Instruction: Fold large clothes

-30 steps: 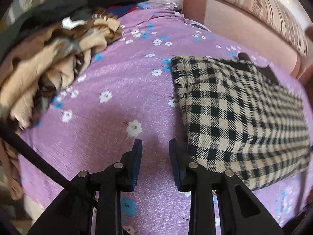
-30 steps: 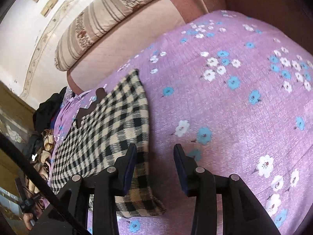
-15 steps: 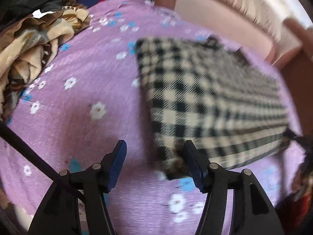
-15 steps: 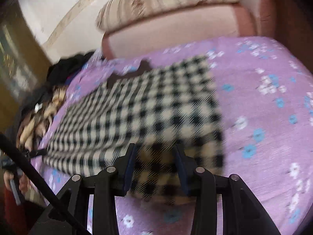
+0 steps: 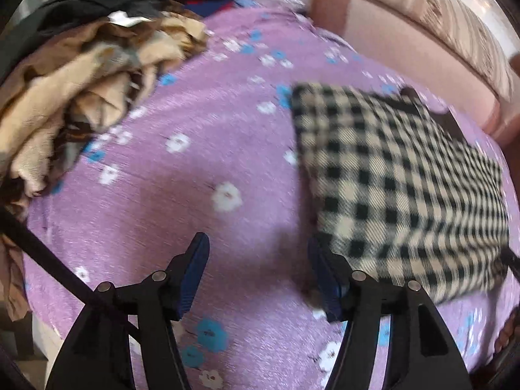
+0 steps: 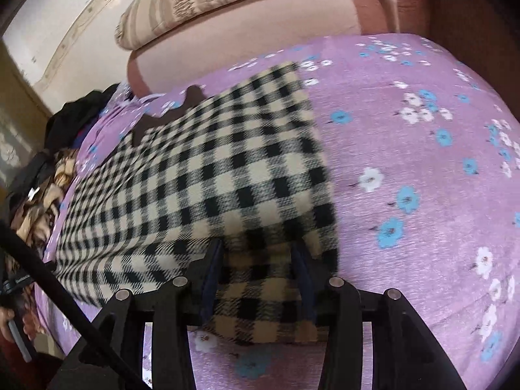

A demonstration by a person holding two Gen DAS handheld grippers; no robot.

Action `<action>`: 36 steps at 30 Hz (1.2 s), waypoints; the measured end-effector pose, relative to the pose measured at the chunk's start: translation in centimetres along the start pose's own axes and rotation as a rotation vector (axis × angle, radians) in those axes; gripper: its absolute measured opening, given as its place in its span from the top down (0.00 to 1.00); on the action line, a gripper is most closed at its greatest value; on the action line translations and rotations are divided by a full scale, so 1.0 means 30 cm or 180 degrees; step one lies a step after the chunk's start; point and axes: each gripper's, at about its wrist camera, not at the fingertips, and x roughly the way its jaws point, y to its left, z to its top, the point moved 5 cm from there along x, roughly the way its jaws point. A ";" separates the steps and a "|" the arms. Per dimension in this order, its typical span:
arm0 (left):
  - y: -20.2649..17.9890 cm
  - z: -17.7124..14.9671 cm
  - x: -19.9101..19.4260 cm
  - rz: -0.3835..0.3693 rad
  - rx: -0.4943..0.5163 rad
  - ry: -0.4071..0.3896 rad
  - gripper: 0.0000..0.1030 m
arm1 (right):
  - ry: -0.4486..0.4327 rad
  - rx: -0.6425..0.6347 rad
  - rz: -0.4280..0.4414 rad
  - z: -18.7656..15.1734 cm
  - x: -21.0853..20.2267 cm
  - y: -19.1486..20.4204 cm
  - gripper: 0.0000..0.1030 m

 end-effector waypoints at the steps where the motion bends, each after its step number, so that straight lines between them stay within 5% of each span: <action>1: 0.012 0.006 -0.008 -0.0017 -0.0073 -0.0042 0.39 | -0.0036 0.0033 -0.0076 0.004 -0.010 -0.016 0.54; 6: 0.029 0.029 -0.033 -0.0243 -0.0311 -0.0138 0.39 | -0.0259 0.0263 -0.0250 0.027 -0.075 -0.079 0.48; 13: -0.122 0.040 -0.063 -0.0422 -0.0059 -0.0334 0.39 | -0.0562 0.0174 -0.0161 0.062 -0.148 0.005 0.47; 24: -0.427 0.008 0.052 -0.0266 0.0660 -0.0181 0.38 | -0.0363 -0.0822 0.0039 0.013 -0.002 0.337 0.47; 30: -0.465 0.000 0.123 -0.0027 0.0794 -0.0085 0.26 | -0.0102 -0.0706 -0.0151 0.014 0.110 0.275 0.48; 36: -0.415 0.028 0.069 -0.0092 0.0675 -0.0204 0.25 | -0.0215 -0.0616 -0.0387 0.043 0.075 0.225 0.47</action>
